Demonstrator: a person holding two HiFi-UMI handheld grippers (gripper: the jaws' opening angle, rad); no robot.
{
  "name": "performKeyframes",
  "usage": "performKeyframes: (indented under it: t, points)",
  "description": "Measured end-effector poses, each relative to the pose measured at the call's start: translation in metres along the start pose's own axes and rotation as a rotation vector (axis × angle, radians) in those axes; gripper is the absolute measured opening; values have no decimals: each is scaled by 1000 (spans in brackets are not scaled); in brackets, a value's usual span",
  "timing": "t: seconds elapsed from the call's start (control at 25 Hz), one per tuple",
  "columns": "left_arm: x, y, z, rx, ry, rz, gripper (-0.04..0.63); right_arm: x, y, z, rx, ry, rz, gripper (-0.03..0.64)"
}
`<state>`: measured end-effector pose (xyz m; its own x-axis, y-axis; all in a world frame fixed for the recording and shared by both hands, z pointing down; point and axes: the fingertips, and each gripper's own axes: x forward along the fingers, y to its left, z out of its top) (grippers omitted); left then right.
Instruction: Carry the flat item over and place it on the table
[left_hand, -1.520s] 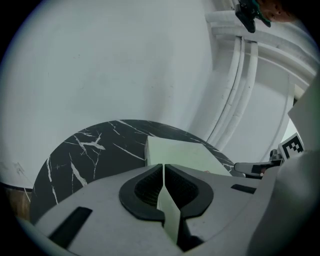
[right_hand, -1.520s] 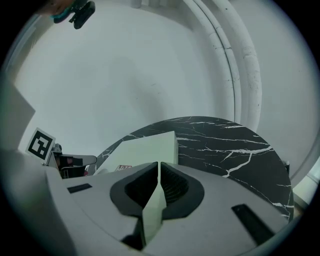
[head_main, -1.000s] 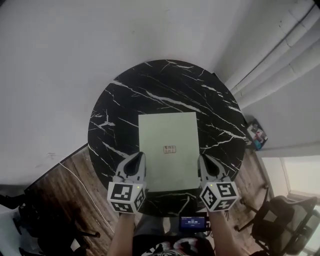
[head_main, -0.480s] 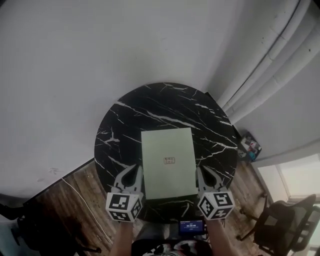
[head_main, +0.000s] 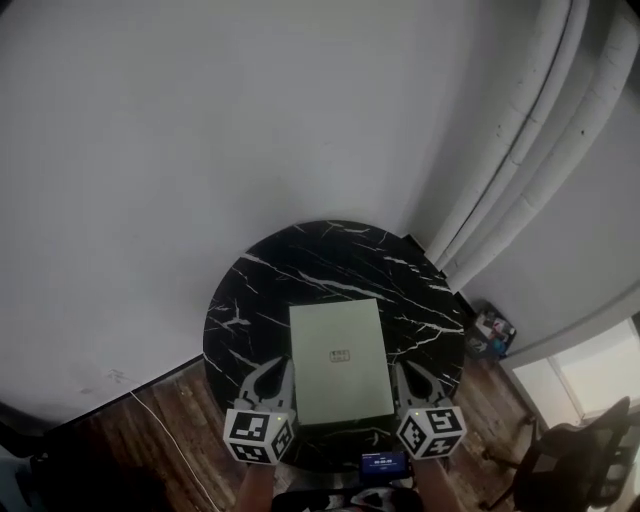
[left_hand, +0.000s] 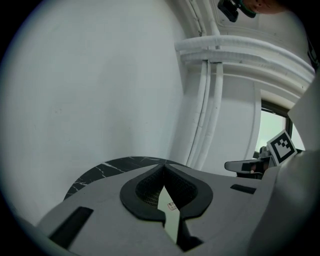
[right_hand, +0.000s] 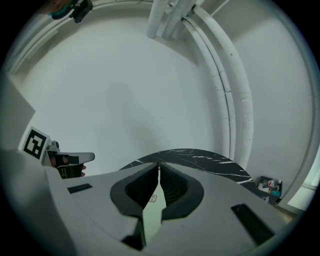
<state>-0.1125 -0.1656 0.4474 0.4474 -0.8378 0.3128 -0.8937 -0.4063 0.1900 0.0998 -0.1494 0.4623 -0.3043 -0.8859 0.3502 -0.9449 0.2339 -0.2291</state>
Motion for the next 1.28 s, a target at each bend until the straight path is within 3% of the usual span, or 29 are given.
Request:
performKeyframes:
  t: [0.44,0.8,1.28]
  points:
    - [-9,-4,36,43,-67,7,14,2,21,28,-49,-60,33,23]
    - [-8,-10,39,37,-66,5,14,3,29,42,-120,-69,49,20]
    - [-2,-24,37,39,-64,12,14,-1,17,39,-104,-64,75,20]
